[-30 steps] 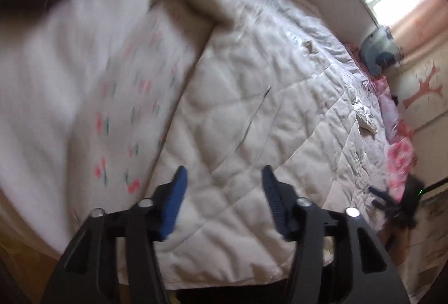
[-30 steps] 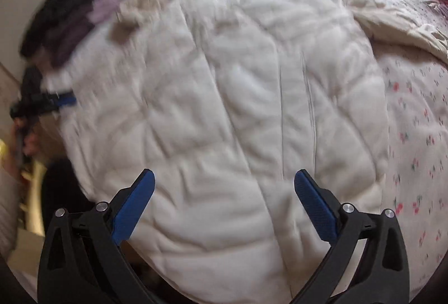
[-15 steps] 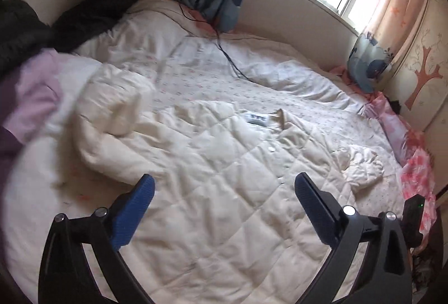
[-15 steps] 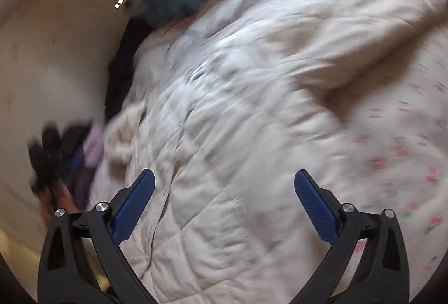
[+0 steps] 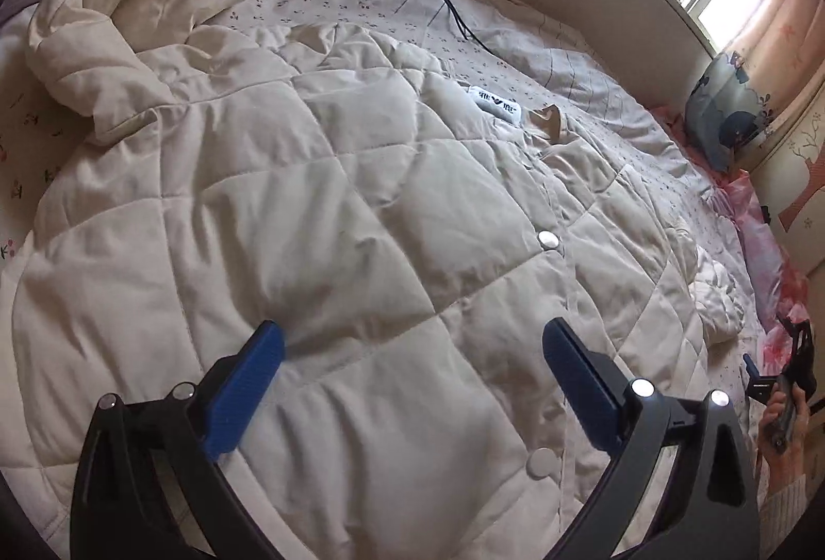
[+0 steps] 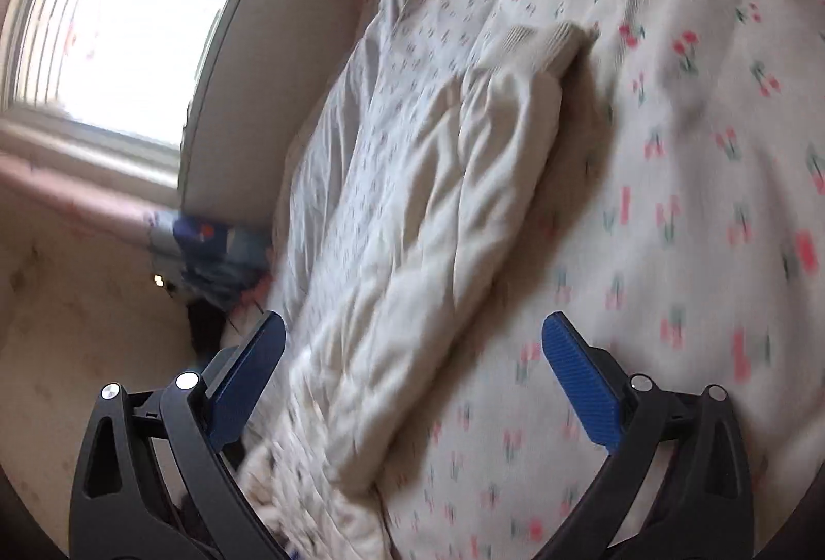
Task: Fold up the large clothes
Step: 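Grasp the knit cuff of the other sleeve with the right gripper, then lift the cuff with the right gripper and lay it across the jacket body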
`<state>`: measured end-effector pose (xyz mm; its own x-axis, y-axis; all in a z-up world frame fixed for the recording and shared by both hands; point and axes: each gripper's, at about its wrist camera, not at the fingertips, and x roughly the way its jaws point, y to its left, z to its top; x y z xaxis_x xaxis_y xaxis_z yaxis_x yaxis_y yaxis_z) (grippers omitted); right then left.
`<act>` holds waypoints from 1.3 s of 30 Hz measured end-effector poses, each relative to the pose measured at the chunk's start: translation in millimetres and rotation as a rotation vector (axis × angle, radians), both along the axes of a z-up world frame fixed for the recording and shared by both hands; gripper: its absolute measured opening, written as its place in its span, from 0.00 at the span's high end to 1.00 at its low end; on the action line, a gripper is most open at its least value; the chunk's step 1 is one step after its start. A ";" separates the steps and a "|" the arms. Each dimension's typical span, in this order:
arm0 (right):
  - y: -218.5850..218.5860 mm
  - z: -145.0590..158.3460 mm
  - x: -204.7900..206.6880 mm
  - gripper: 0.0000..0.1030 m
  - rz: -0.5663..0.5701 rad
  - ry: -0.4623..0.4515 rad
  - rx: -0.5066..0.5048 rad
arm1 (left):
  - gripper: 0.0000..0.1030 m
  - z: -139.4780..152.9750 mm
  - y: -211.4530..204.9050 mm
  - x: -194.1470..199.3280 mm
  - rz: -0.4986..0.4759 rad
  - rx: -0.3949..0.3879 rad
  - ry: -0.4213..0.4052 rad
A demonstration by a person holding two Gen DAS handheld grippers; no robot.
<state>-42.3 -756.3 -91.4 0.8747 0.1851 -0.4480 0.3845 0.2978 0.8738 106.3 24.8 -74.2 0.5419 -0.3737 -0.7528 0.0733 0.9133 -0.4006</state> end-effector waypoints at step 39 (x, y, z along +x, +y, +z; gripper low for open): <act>109.4 185.5 103.9 0.89 0.076 -0.387 -0.362 | 0.07 77.6 3.8 -13.6 0.098 0.217 -0.223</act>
